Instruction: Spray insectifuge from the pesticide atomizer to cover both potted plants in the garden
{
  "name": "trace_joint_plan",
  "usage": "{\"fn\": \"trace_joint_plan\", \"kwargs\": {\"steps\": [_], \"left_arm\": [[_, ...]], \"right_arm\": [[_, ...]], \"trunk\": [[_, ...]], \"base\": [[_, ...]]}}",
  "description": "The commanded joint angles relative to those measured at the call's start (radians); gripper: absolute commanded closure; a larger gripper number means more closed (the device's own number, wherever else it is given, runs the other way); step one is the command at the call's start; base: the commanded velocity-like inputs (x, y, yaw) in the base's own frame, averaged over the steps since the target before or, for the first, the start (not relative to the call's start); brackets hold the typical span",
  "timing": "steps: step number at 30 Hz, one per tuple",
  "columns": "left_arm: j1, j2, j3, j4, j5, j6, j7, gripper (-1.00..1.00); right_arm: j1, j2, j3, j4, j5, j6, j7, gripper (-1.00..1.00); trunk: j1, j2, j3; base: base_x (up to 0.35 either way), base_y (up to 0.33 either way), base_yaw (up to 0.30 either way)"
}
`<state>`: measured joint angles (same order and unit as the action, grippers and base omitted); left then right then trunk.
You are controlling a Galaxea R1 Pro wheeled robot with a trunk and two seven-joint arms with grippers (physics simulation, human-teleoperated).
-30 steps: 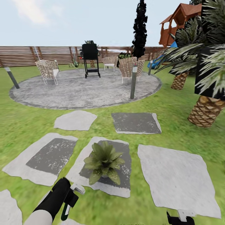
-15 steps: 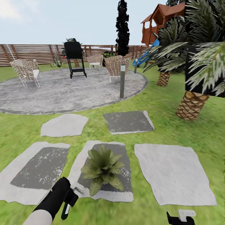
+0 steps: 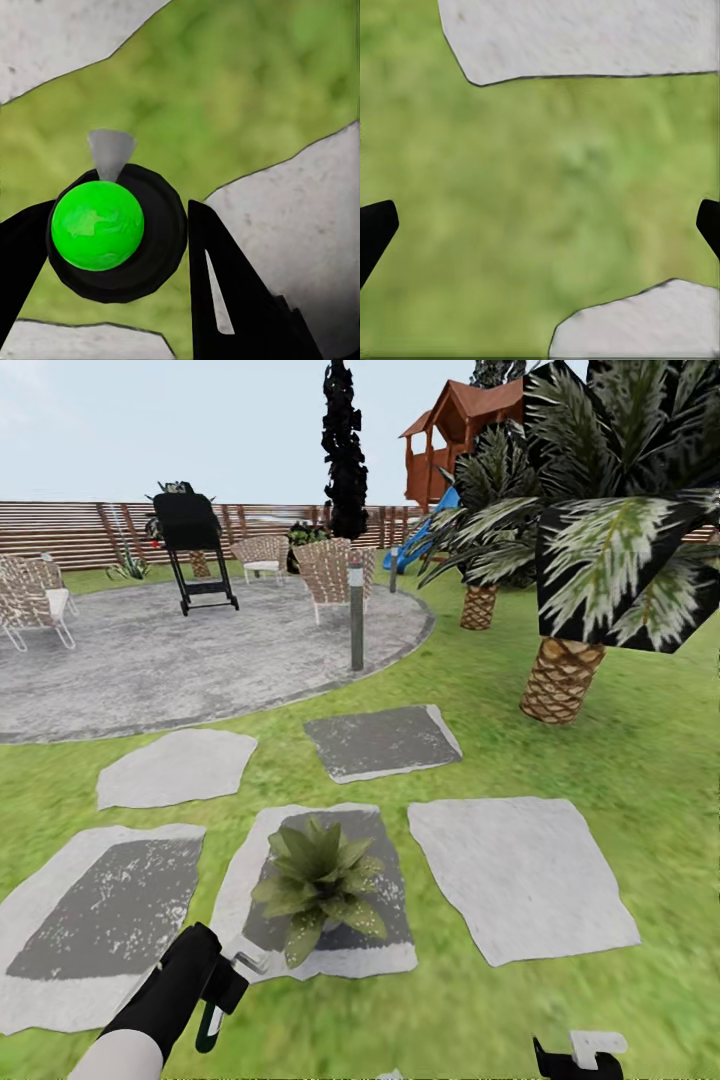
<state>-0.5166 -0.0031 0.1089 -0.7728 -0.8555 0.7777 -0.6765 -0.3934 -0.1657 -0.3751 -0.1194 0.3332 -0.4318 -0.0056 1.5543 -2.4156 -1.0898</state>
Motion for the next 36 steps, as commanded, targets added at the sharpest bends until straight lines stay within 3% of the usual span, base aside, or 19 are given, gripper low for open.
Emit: {"fn": "trace_joint_plan", "kwargs": {"steps": [1, 8, 15, 18, 20, 24, 26, 28, 30, 32, 36], "left_arm": [[0.000, 0.000, 0.003, -0.001, -0.009, 0.002, -0.009, 1.00], [-0.008, 0.000, 0.000, -0.010, -0.008, -0.050, -0.012, 1.00], [-0.009, -0.004, -0.006, -0.014, -0.009, -0.056, -0.011, 1.00], [-0.012, -0.002, -0.006, -0.014, -0.009, -0.054, -0.019, 1.00], [-0.018, 0.004, -0.006, -0.015, -0.019, -0.047, -0.062, 1.00], [-0.096, 0.060, -0.008, -0.017, -0.025, -0.036, -0.161, 1.00], [-0.117, 0.075, -0.008, -0.018, -0.032, -0.027, -0.172, 1.00], [-0.130, 0.078, -0.008, -0.018, -0.066, -0.023, -0.177, 1.00], [-0.135, 0.071, -0.023, -0.021, -0.144, -0.022, -0.203, 1.00], [-0.136, 0.072, -0.046, -0.023, -0.200, -0.022, -0.256, 1.00], [-0.151, 0.077, -0.066, -0.040, -0.261, -0.021, -0.372, 1.00]], "right_arm": [[-0.001, 0.000, -0.008, 0.001, 0.010, -0.004, -0.001, -1.00], [-0.001, 0.000, -0.008, 0.001, 0.010, -0.004, -0.001, -1.00], [-0.001, 0.000, -0.008, 0.001, 0.010, -0.004, -0.002, -1.00], [-0.001, 0.000, -0.008, 0.001, 0.010, -0.004, -0.002, -1.00], [-0.001, 0.001, -0.007, 0.002, 0.010, -0.004, -0.002, -1.00], [-0.001, 0.002, -0.007, 0.003, 0.012, -0.004, -0.001, -1.00], [-0.001, 0.002, -0.007, 0.003, 0.012, -0.004, -0.001, -1.00], [-0.001, 0.002, -0.007, 0.003, 0.011, -0.004, -0.001, -1.00], [-0.001, 0.002, -0.007, 0.003, 0.012, -0.004, -0.001, -1.00], [-0.001, 0.002, -0.007, 0.003, 0.012, -0.004, -0.001, -1.00], [-0.001, 0.002, -0.007, 0.003, 0.011, -0.004, -0.001, -1.00]], "trunk": [[0.000, 0.000, -0.001], [0.000, 0.000, -0.001], [0.000, 0.000, -0.001], [0.000, 0.000, -0.001], [0.000, 0.000, -0.001], [0.000, 0.000, -0.001], [0.000, 0.000, -0.001], [0.000, 0.000, -0.001], [0.000, 0.000, -0.001], [0.000, 0.000, -0.001], [0.000, 0.000, -0.001]], "base": [[-0.039, 0.017, -0.023], [-0.006, 0.003, -0.004], [0.000, 0.000, 0.000], [0.000, 0.000, 0.000], [0.000, 0.000, 0.000], [0.000, 0.000, 0.000], [0.000, 0.000, 0.000], [0.000, 0.000, 0.000], [0.000, 0.000, 0.000], [0.000, 0.000, 0.000], [0.000, 0.000, -0.117]]}}
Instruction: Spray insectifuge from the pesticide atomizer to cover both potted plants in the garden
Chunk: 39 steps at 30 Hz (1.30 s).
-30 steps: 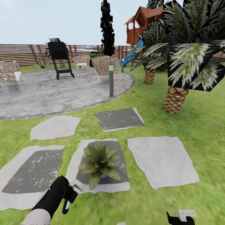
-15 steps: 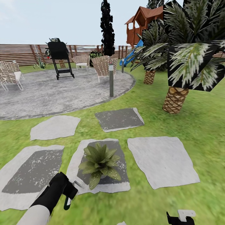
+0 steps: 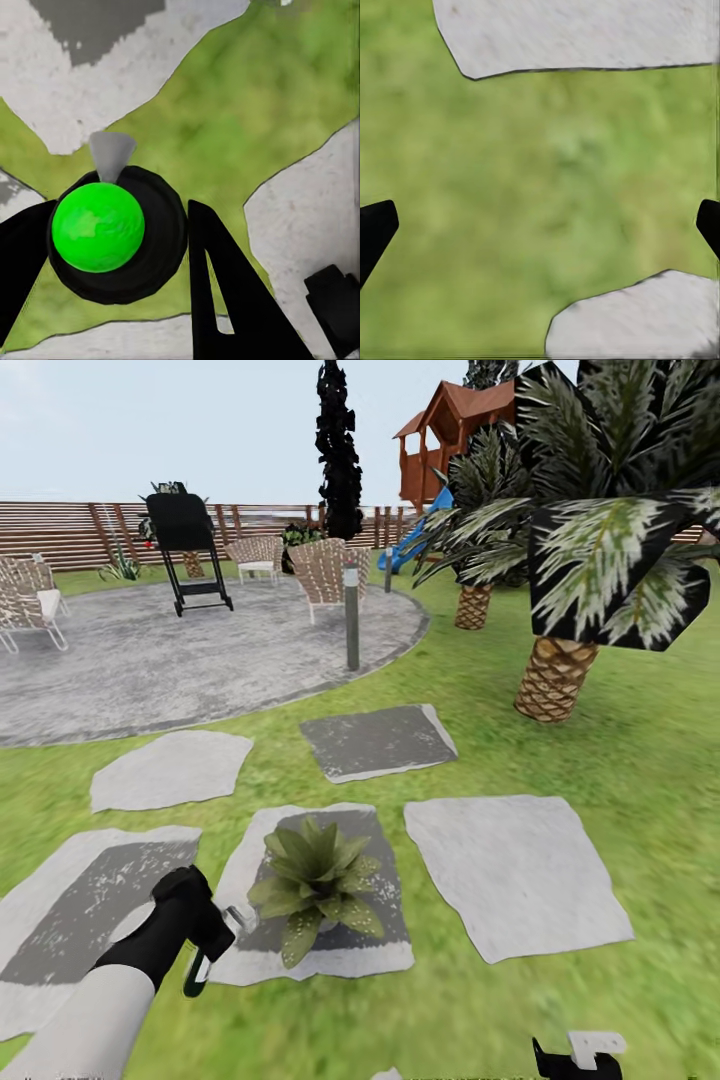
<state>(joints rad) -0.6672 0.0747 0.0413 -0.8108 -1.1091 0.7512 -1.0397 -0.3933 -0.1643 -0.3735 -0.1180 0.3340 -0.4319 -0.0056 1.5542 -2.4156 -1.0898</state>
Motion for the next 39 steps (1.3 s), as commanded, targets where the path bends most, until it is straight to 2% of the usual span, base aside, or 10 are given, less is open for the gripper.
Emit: {"fn": "trace_joint_plan", "kwargs": {"steps": [1, 7, 9, 12, 19, 23, 25, 26, 28, 39], "left_arm": [[-0.002, 0.000, 0.001, -0.004, -0.011, 0.005, -0.019, 1.00], [-0.005, 0.000, -0.001, -0.006, -0.029, 0.005, -0.035, 1.00], [-0.003, -0.004, -0.001, -0.005, -0.074, 0.006, -0.037, 1.00], [0.000, -0.008, -0.001, -0.005, -0.095, 0.007, -0.037, 1.00], [0.003, -0.008, -0.002, 0.003, -0.101, 0.006, -0.043, 1.00], [0.006, 0.002, -0.002, 0.008, -0.103, 0.005, -0.094, 1.00], [0.006, 0.007, -0.002, 0.008, -0.113, 0.004, -0.105, 1.00], [0.006, 0.008, -0.001, 0.008, -0.137, 0.005, -0.111, 1.00], [0.006, 0.004, -0.001, 0.009, -0.157, 0.005, -0.114, 1.00], [0.006, 0.002, -0.003, 0.010, -0.169, 0.005, -0.115, 1.00]], "right_arm": [[-0.001, 0.000, -0.008, 0.001, 0.010, -0.004, -0.001, -1.00], [-0.001, 0.000, -0.008, 0.001, 0.010, -0.004, -0.001, -1.00], [-0.001, 0.000, -0.008, 0.001, 0.010, -0.004, -0.002, -1.00], [-0.001, 0.000, -0.008, 0.001, 0.010, -0.004, -0.002, -1.00], [-0.001, -0.001, -0.010, 0.001, 0.010, -0.004, -0.001, -1.00], [-0.001, -0.001, -0.010, 0.000, 0.009, -0.004, -0.002, -1.00], [-0.001, -0.001, -0.010, 0.000, 0.008, -0.004, -0.002, -1.00], [-0.001, 0.000, -0.010, 0.000, 0.008, -0.004, -0.002, -1.00], [-0.001, -0.001, -0.010, 0.000, 0.008, -0.004, -0.002, -1.00], [-0.001, 0.000, -0.010, 0.000, 0.008, -0.004, -0.002, -1.00]], "trunk": [[0.000, 0.000, -0.001], [0.000, 0.000, -0.001], [0.000, 0.000, -0.001], [0.000, 0.000, -0.001], [0.000, 0.000, -0.001], [0.000, 0.000, -0.001], [0.000, 0.000, -0.001], [0.000, 0.000, -0.001], [0.000, 0.000, -0.001], [0.000, 0.000, -0.001]], "base": [[0.000, 0.000, -0.252], [0.006, 0.007, -0.292], [0.140, 0.120, -0.292], [0.221, 0.177, -0.135], [0.146, 0.072, -0.008], [0.004, 0.001, 0.000], [0.001, 0.000, -0.040], [0.000, 0.000, -0.221], [0.000, 0.000, -0.264], [-0.116, 0.180, -0.210]]}}
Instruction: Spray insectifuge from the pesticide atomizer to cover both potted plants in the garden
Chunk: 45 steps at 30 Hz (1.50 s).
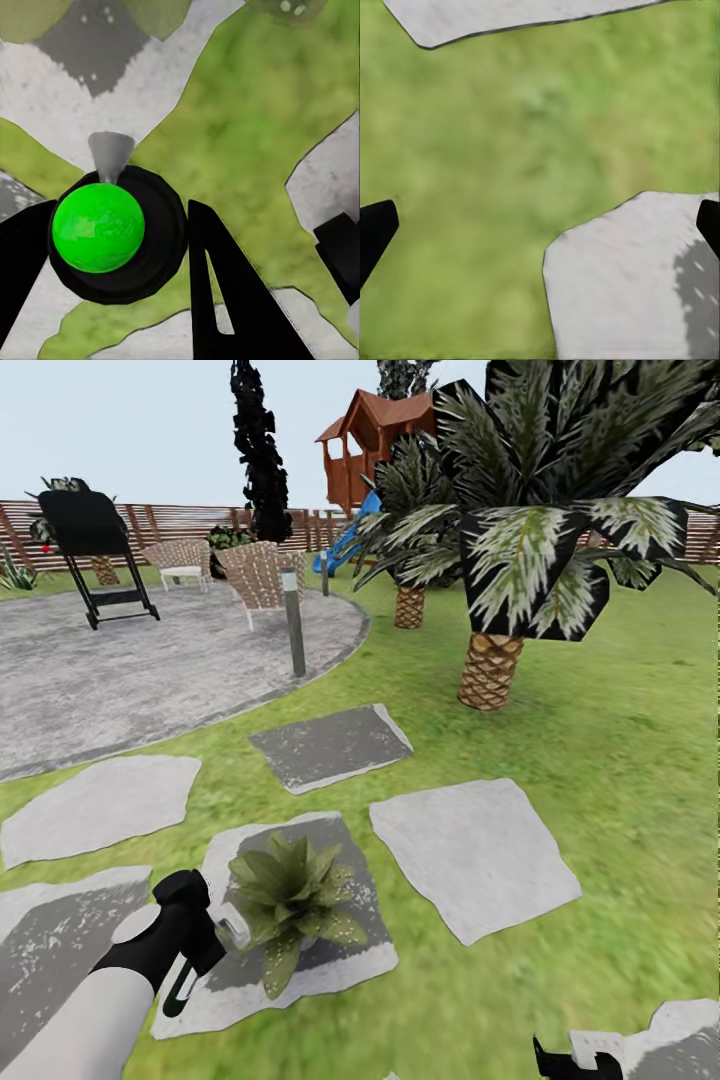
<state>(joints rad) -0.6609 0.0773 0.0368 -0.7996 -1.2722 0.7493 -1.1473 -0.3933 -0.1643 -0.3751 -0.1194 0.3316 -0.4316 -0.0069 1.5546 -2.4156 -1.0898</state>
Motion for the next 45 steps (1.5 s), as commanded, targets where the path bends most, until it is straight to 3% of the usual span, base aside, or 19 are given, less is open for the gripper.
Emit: {"fn": "trace_joint_plan", "kwargs": {"steps": [1, 7, 15, 17, 18, 20, 23, 25, 33, 45], "left_arm": [[0.000, 0.000, 0.002, -0.001, -0.006, 0.007, -0.008, 1.00], [0.000, -0.001, 0.003, -0.001, -0.005, 0.008, -0.008, 1.00], [0.000, -0.005, 0.001, 0.000, -0.004, 0.007, -0.011, 1.00], [-0.001, -0.005, -0.001, 0.000, -0.009, 0.006, -0.060, 1.00], [-0.001, -0.004, -0.001, 0.000, -0.016, 0.005, -0.085, 1.00], [-0.003, -0.002, -0.014, -0.001, -0.068, 0.006, -0.149, 1.00], [-0.002, -0.004, -0.027, -0.001, -0.126, 0.006, -0.183, 1.00], [-0.002, -0.005, -0.029, -0.001, -0.141, 0.007, -0.191, 1.00], [-0.002, -0.005, -0.028, -0.002, -0.147, 0.008, -0.193, 1.00], [-0.002, -0.005, -0.021, -0.002, -0.145, 0.009, -0.195, 1.00]], "right_arm": [[-0.001, 0.000, -0.008, 0.001, 0.010, -0.004, -0.001, -1.00], [-0.001, -0.001, -0.008, 0.001, 0.010, -0.004, -0.001, -1.00], [-0.001, -0.001, -0.008, 0.001, 0.010, -0.004, -0.001, -1.00], [-0.001, 0.000, -0.008, 0.001, 0.010, -0.004, -0.001, -1.00], [-0.001, 0.000, -0.008, 0.001, 0.010, -0.004, -0.001, -1.00], [-0.001, 0.000, -0.008, 0.001, 0.010, -0.004, -0.001, -1.00], [-0.001, 0.000, -0.008, 0.001, 0.010, -0.004, -0.001, -1.00], [-0.001, 0.000, -0.008, 0.001, 0.010, -0.004, -0.001, -1.00], [-0.001, 0.000, -0.008, 0.001, 0.010, -0.004, -0.001, -1.00], [-0.001, -0.001, -0.008, 0.001, 0.012, -0.004, -0.001, -1.00]], "trunk": [[-0.001, 0.000, -0.001], [-0.001, 0.000, -0.001], [-0.001, 0.000, -0.001], [-0.001, 0.000, -0.001], [-0.001, 0.000, -0.001], [-0.001, 0.000, -0.001], [-0.001, 0.000, -0.001], [-0.001, 0.000, -0.001], [-0.001, 0.000, -0.001], [-0.001, 0.000, -0.001]], "base": [[-0.213, 0.248, -0.009], [-0.135, 0.281, -0.030], [0.054, 0.267, -0.274], [0.026, 0.039, -0.299], [0.011, 0.017, -0.285], [0.004, 0.007, -0.164], [0.001, 0.002, -0.048], [0.000, 0.000, -0.009], [0.000, 0.009, -0.228], [0.005, 0.289, -0.043]]}}
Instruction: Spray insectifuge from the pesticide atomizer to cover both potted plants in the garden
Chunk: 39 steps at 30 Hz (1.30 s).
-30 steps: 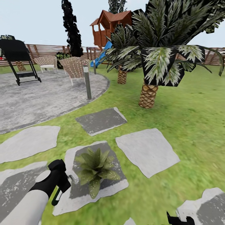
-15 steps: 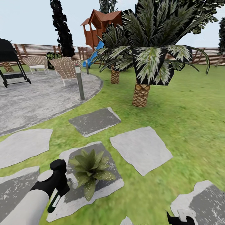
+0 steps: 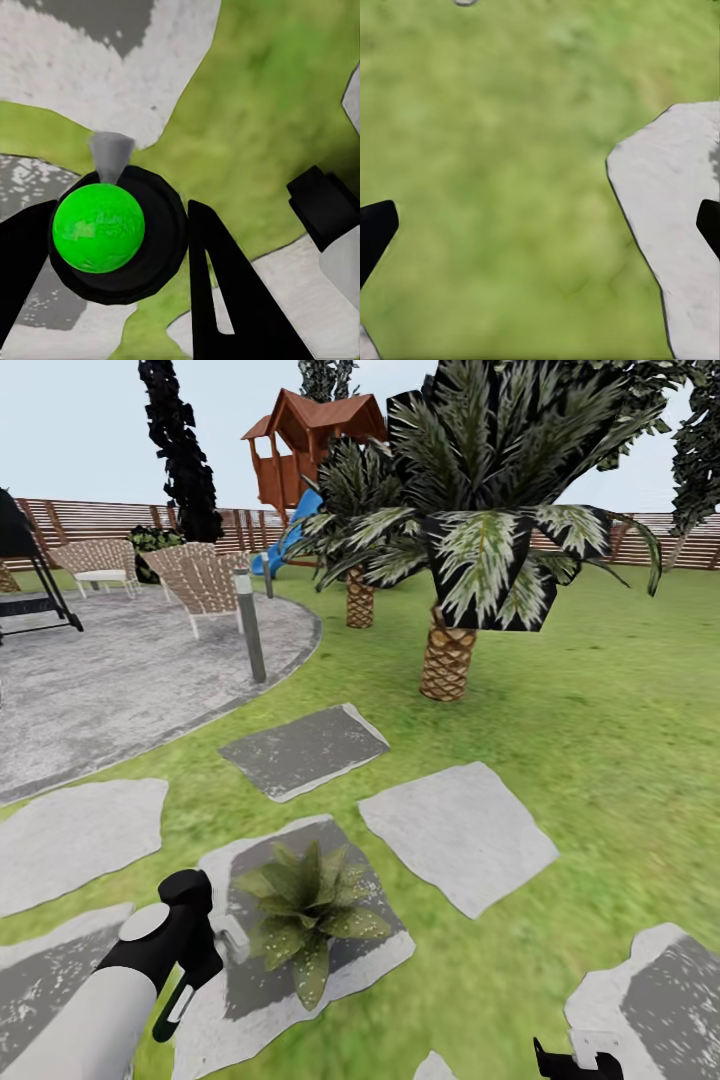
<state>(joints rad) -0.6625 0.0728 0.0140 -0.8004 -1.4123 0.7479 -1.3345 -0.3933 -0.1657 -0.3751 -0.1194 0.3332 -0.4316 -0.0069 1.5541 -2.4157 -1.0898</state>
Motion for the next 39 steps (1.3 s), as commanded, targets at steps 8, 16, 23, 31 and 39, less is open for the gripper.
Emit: {"fn": "trace_joint_plan", "kwargs": {"steps": [8, 16, 23, 31, 39], "left_arm": [[0.002, 0.001, 0.001, 0.000, -0.004, 0.010, -0.007, 1.00], [0.003, 0.001, 0.003, 0.000, -0.004, 0.010, -0.006, 1.00], [0.003, 0.001, 0.003, 0.000, -0.004, 0.010, -0.007, 1.00], [0.003, 0.001, 0.004, 0.000, -0.002, 0.011, -0.008, 1.00], [0.003, 0.000, 0.003, 0.000, -0.005, 0.011, -0.007, 1.00]], "right_arm": [[-0.001, -0.001, -0.008, 0.001, 0.008, -0.004, -0.002, -1.00], [-0.001, 0.000, -0.008, 0.001, 0.008, -0.004, -0.002, -1.00], [-0.001, 0.000, -0.008, 0.001, 0.008, -0.004, -0.002, -1.00], [-0.001, 0.000, -0.008, 0.001, 0.008, -0.004, -0.002, -1.00], [-0.001, 0.000, -0.008, 0.001, 0.007, -0.004, -0.002, -1.00]], "trunk": [[0.000, 0.000, -0.001], [0.000, 0.000, -0.001], [0.000, 0.000, -0.001], [0.000, 0.000, -0.001], [0.000, 0.000, -0.001]], "base": [[0.056, 0.133, -0.083], [-0.103, 0.074, -0.274], [-0.226, 0.240, -0.279], [-0.037, 0.299, -0.279], [-0.188, 0.252, -0.277]]}}
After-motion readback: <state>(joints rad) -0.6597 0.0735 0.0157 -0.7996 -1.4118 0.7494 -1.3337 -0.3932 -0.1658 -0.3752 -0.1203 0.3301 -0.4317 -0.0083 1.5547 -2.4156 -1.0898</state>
